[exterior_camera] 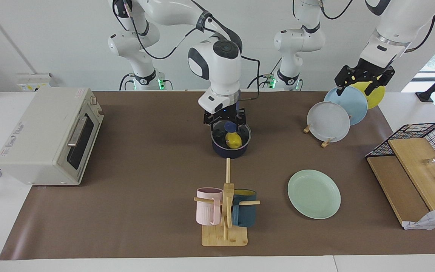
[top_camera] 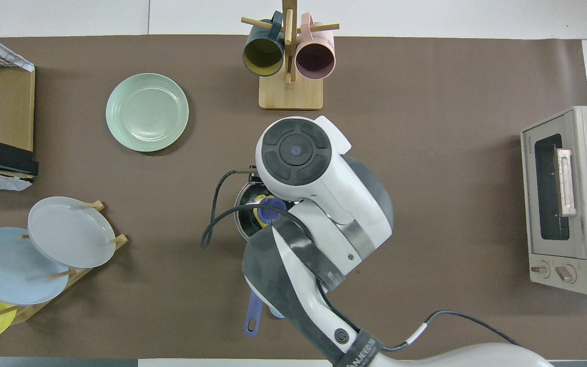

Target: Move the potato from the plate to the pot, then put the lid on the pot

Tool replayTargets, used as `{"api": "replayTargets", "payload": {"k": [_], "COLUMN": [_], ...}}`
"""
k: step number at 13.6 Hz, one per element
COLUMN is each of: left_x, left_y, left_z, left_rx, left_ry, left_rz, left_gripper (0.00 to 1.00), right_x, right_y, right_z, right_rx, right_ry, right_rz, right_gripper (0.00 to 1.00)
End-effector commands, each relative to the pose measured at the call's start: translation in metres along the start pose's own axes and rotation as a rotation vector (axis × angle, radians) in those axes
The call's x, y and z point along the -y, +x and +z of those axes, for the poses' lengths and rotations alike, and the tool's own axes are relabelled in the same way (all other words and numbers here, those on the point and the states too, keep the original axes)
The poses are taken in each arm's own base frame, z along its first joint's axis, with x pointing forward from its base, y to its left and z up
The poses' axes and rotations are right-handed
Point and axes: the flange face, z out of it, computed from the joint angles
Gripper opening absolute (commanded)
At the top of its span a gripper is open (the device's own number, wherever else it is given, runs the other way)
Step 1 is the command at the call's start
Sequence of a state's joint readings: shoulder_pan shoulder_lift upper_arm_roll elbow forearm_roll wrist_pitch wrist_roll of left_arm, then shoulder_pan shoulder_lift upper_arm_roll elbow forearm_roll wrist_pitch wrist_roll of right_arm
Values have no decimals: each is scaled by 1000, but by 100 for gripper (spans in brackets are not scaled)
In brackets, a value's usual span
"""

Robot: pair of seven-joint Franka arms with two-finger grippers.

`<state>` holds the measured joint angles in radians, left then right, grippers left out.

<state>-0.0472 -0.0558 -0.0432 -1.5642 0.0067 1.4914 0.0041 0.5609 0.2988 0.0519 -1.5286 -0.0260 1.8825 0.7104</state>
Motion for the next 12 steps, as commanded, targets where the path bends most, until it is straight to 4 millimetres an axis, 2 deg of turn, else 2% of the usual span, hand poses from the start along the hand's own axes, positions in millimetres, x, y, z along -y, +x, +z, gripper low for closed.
{"api": "replayTargets", "payload": {"k": [1,3,6,9,10,12], "left_x": [1,0,0,-1,-2,-3], "left_y": [-5,-6,-8,-9,-8,-10], "left_z": [-4,-5,-4,-4,-3,-4], "left_rx": [8,3,8,9,11,11], "left_ry": [10,11,5,2,2,2], "left_rz": [-8,-3,-7,-29,-36,-38], "left_gripper": [100,100,100,100,100,100], "right_x": [-68,-122,-204,-277,-288,-311], "right_y": [16,26,37,45,39,34], "right_z": [-59,-87,-117,-131,-135,-131], "right_rx": [0,21,56,93,93,109], "right_ry": [-10,-27,-46,-66,-84,-113], "right_rz": [-39,-54,-120,-113,-137,-140], "right_gripper": [100,100,100,100,100,100]}}
